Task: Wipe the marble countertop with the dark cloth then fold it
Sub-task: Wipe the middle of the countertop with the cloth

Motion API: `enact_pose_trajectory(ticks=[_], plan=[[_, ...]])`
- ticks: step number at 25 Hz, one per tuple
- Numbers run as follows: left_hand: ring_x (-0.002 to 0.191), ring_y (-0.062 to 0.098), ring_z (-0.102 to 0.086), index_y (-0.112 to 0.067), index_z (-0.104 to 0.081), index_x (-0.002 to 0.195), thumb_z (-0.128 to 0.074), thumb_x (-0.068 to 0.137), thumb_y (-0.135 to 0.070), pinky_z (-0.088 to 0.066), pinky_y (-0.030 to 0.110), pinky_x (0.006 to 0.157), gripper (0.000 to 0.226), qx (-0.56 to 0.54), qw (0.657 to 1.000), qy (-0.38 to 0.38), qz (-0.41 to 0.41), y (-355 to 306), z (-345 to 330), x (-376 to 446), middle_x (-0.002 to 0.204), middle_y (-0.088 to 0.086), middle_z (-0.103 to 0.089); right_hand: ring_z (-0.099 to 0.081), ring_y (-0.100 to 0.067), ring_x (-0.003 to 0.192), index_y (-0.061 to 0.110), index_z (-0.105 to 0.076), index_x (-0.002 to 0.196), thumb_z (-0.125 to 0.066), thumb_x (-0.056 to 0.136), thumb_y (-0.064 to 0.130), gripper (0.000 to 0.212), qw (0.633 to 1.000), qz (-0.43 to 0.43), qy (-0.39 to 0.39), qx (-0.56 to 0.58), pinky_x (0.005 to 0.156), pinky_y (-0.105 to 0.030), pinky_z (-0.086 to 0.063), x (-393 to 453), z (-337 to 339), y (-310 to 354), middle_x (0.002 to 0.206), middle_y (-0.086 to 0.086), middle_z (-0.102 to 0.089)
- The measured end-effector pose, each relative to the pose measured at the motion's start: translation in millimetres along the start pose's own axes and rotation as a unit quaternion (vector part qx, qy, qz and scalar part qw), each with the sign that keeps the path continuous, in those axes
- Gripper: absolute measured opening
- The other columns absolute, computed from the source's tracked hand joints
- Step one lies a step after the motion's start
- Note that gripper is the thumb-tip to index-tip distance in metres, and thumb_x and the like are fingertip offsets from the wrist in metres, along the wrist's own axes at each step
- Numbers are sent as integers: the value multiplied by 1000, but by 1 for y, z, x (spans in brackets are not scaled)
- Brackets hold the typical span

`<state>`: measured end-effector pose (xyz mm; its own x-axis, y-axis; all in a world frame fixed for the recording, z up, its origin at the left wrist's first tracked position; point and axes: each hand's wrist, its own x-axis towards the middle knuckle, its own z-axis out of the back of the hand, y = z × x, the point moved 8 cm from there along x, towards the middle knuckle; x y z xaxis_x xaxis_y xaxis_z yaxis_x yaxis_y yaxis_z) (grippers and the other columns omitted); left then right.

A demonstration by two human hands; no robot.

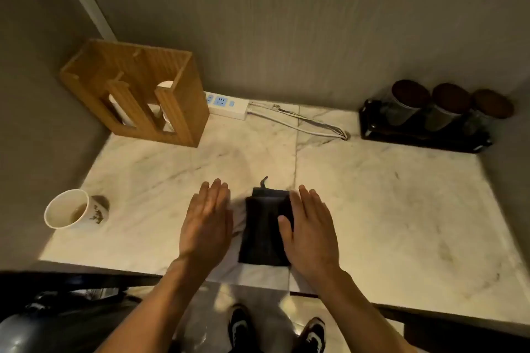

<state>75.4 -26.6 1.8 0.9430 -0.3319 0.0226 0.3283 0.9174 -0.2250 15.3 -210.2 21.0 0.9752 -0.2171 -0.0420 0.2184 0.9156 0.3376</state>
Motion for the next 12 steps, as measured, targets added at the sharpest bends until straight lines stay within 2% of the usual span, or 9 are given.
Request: enact_pose_trajectory(ticks=[3,6,12], plan=[[133,41,-41,-2,-43,138,-34,93,-27,-31,53,109,52,29,1000,-4,-2,8,-22,-1,142,21,-48,-29,-36,140,12,-40,142,-27,92,46,63,1000,-2,19,-3,113,-49,-21,4,-36,21,151,-17,-36],[137,39,-36,-4,-40,142,-35,95,-31,-24,52,111,54,22,1000,19,-8,15,-42,-7,146,21,-44,-33,-39,138,12,-43,140,-35,90,44,60,1000,-3,12,-25,112,-54,-24,10,-61,34,148,-18,-41],[139,37,-33,-7,-41,142,-35,94,-32,-26,57,112,54,3,999,37,-10,23,-59,-10,148,18,-42,-24,-35,142,15,-32,147,-29,94,51,64,999,-28,18,-31,114,-55,-21,16,-92,31,154,-15,-32]])
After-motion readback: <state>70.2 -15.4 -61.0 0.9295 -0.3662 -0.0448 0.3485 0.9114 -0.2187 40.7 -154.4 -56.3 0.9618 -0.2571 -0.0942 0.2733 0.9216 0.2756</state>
